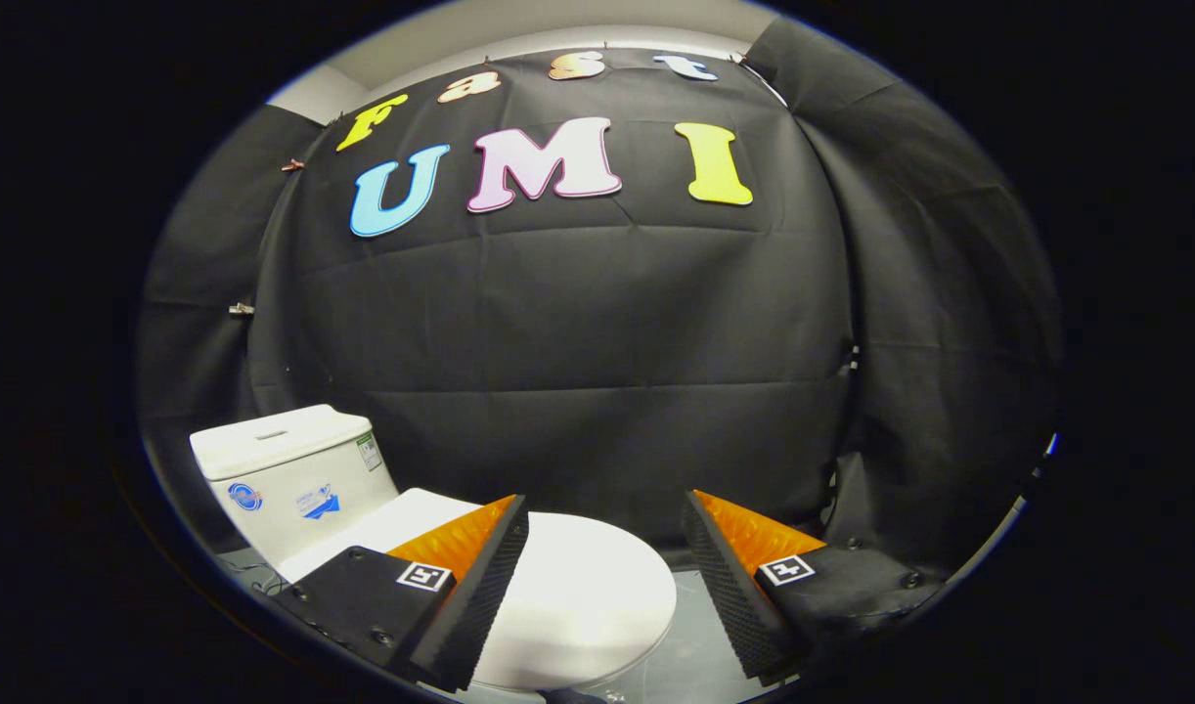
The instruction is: Open the toilet lid.
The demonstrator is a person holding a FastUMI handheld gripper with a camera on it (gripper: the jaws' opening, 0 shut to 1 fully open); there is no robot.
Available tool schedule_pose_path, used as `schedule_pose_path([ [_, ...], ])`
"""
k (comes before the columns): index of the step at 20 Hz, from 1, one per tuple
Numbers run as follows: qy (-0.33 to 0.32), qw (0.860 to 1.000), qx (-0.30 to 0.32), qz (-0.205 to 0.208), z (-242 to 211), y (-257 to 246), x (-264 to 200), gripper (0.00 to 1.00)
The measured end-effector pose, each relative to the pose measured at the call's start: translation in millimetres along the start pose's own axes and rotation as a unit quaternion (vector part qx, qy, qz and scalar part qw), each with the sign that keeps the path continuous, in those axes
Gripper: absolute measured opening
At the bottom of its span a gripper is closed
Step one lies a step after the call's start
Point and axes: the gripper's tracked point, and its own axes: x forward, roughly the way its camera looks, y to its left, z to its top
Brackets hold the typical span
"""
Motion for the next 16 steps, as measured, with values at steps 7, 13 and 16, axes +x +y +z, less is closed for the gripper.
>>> schedule_pose_path([
  [7,0.0,1.0,0.003,-0.002,2.0,0.6,-4.2,0.98],
  [13,0.01,1.0,0.022,-0.003,1.1,-4.1,-7.3,0.98],
  [16,0.025,0.999,0.037,-0.004,-6.4,-8.2,-3.3,0.98],
])
